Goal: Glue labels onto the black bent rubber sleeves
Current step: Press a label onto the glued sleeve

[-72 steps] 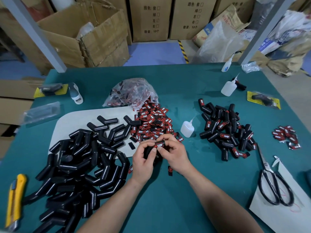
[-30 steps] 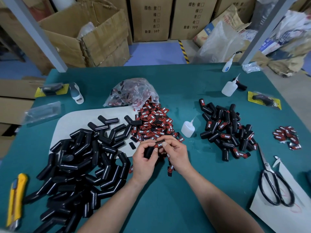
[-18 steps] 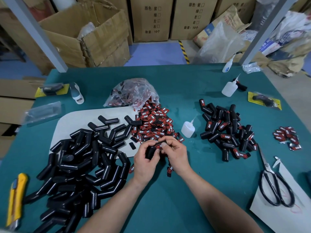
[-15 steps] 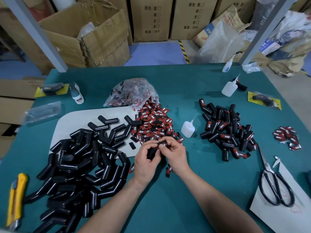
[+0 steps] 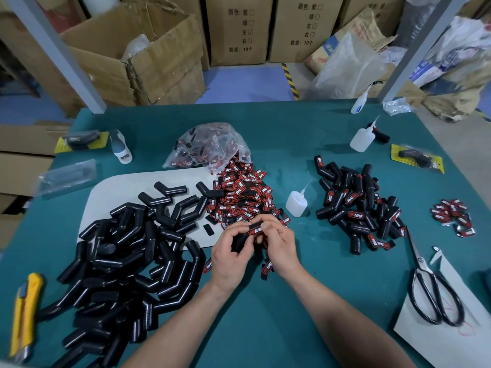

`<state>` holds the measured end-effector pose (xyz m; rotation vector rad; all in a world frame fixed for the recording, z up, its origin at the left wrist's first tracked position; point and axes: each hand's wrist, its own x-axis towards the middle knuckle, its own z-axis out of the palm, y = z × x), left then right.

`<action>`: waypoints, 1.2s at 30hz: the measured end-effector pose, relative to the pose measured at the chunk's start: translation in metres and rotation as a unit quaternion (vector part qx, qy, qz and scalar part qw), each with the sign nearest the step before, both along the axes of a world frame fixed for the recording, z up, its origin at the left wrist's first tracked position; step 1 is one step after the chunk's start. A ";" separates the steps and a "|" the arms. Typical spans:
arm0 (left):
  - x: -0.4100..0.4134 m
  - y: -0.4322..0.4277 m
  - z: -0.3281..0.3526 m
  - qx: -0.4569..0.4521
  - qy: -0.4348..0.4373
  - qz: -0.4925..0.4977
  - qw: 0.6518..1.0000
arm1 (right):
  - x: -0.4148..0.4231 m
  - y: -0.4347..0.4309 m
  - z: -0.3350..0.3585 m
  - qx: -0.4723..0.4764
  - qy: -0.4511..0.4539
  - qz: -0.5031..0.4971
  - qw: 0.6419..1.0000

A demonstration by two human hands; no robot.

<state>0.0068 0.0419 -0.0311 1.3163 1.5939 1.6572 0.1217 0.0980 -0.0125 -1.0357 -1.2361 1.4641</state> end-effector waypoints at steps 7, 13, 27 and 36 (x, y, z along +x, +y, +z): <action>0.001 -0.001 0.004 -0.012 -0.017 -0.008 1.000 | -0.002 0.000 -0.005 0.043 -0.025 0.010 0.999; 0.001 -0.001 0.003 -0.013 0.010 -0.018 1.000 | -0.002 0.001 -0.002 0.029 -0.043 0.008 0.999; 0.001 0.000 0.004 0.008 0.029 -0.005 1.000 | 0.000 0.001 0.006 0.012 -0.030 -0.038 0.999; -0.003 0.003 0.010 -0.079 -0.137 0.008 0.987 | 0.007 0.005 0.001 0.095 -0.076 0.037 0.992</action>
